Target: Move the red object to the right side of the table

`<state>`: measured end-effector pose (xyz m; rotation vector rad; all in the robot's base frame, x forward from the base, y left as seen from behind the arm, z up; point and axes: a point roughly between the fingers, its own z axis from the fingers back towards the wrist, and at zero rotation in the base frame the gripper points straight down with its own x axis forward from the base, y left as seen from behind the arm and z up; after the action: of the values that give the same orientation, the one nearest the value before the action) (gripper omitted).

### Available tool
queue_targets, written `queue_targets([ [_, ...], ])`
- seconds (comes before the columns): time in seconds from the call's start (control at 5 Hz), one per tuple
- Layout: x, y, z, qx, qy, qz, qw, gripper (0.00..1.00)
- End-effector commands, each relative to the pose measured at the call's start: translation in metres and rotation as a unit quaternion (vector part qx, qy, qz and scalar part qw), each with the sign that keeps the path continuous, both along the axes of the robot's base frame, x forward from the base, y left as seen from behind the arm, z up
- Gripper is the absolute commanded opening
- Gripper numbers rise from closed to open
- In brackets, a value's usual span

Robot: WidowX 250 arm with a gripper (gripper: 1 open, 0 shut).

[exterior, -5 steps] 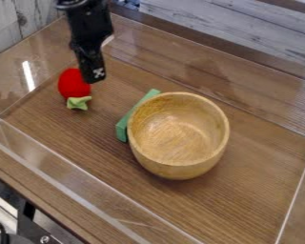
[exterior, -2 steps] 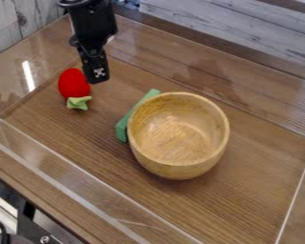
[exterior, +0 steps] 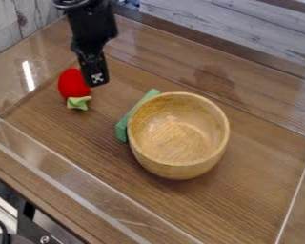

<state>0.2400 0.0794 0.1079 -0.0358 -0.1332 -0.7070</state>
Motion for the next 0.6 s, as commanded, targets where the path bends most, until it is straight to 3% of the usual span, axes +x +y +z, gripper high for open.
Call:
queue_targets([
  [0.0,-0.003,-0.013,0.015,0.006,-0.025,-0.022,0.9994,0.00],
  [0.4,0.003,-0.049,0.026,0.001,-0.032,-0.081,0.9962,0.00],
])
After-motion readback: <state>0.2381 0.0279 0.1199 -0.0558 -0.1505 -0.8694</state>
